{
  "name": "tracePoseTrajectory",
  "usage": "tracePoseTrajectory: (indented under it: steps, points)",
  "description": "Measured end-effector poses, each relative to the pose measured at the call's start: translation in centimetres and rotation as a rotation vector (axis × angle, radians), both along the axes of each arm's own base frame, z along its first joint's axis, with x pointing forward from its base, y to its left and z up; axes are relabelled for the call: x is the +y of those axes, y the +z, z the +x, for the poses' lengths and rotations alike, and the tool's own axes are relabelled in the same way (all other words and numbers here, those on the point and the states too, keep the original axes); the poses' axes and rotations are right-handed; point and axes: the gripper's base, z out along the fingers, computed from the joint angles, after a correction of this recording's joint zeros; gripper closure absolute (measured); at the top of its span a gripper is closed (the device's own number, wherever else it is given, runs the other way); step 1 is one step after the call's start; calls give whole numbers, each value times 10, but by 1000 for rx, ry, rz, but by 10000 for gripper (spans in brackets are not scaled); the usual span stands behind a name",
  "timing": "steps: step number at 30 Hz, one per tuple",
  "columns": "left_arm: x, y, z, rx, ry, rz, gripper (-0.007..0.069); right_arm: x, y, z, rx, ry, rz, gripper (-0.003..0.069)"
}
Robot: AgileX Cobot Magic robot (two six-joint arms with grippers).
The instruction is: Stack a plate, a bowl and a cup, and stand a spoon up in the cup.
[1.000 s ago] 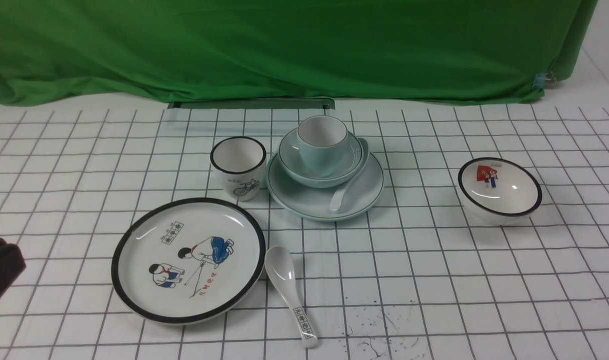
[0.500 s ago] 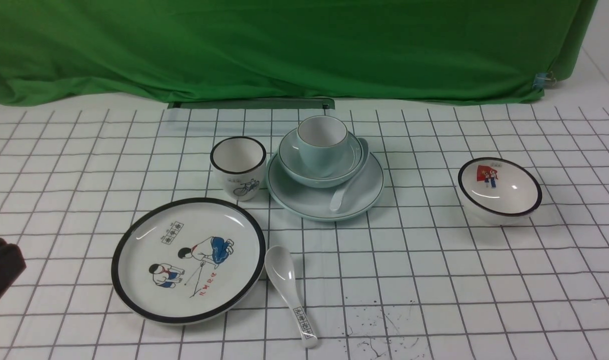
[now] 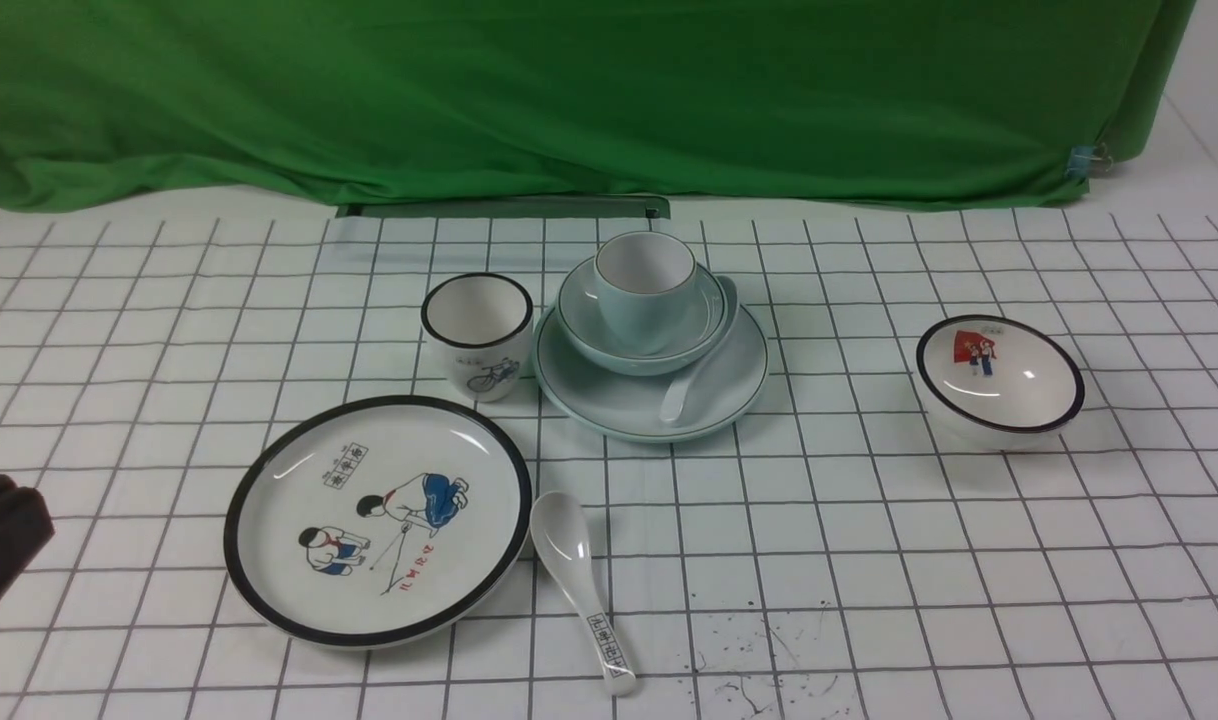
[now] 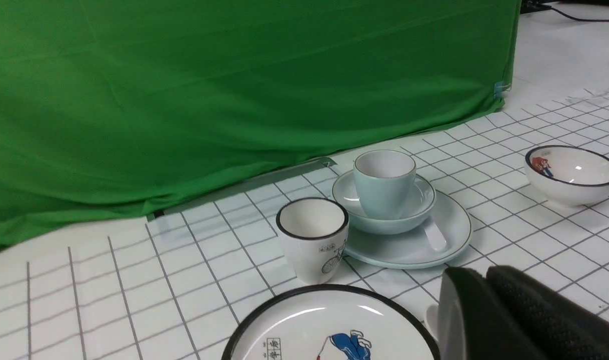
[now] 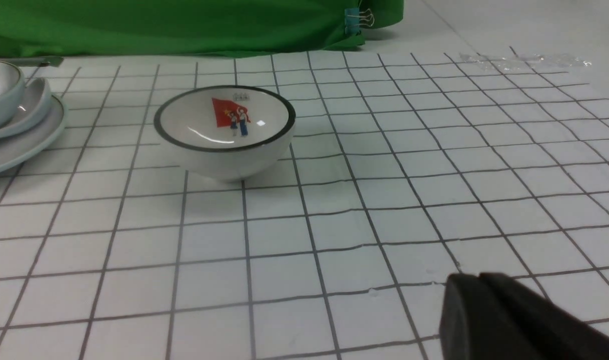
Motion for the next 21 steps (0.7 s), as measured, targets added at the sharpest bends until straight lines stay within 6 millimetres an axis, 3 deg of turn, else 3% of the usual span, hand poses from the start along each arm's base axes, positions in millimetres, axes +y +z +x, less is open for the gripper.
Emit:
tracePoseTrajectory:
  steps: [6, 9, 13, 17, 21]
  points:
    - [4, -20, 10, -174, 135, 24, 644, 0, 0, 0, 0, -2, 0, 586]
    - [15, -47, 15, -234, 323, -19, 651, 0, 0, 0, 0, -2, 0, 575]
    - [25, -83, 9, -209, 469, -8, 652, 0, 0, 0, 0, -2, 0, 566]
    - [27, -92, 4, -162, 509, -17, 652, 0, 0, 0, 0, -2, 0, 557]
    - [26, -107, 4, 7, 506, -30, 652, 0, 0, 0, 0, -4, 0, 545]
